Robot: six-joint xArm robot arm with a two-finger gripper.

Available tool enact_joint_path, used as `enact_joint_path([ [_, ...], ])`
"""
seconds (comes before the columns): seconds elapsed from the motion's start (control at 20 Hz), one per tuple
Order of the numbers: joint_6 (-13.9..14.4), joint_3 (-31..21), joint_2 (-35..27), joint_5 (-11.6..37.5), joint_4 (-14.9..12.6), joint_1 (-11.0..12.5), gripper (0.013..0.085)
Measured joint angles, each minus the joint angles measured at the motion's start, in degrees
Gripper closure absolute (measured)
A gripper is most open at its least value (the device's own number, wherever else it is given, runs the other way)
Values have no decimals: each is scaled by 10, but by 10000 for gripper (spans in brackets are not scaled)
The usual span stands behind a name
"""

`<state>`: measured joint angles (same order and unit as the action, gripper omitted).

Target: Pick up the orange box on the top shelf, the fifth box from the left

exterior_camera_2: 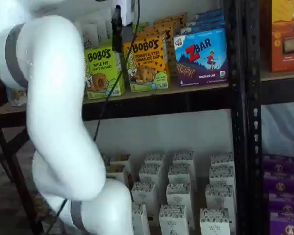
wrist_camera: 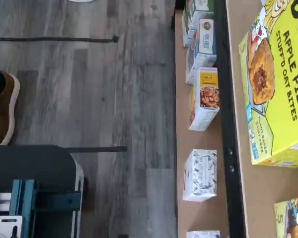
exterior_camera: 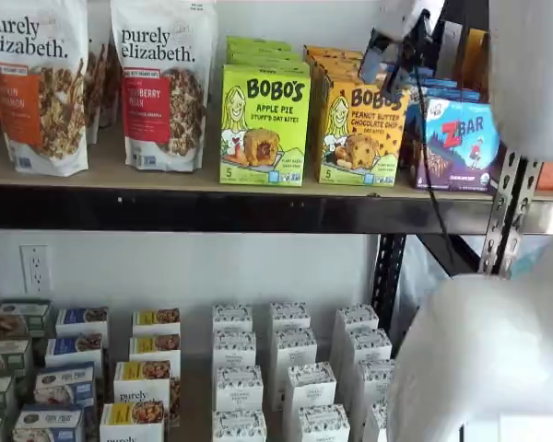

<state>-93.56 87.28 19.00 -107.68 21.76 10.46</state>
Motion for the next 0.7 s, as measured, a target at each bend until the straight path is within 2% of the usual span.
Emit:
enact_joint_path([
  [0.15, 9, -3, 1, 5, -15, -16, 130],
  [0.5, 28, -14, 7, 21, -16, -38, 130],
  [0.7, 33, -22, 20, 62, -57, -54, 130],
])
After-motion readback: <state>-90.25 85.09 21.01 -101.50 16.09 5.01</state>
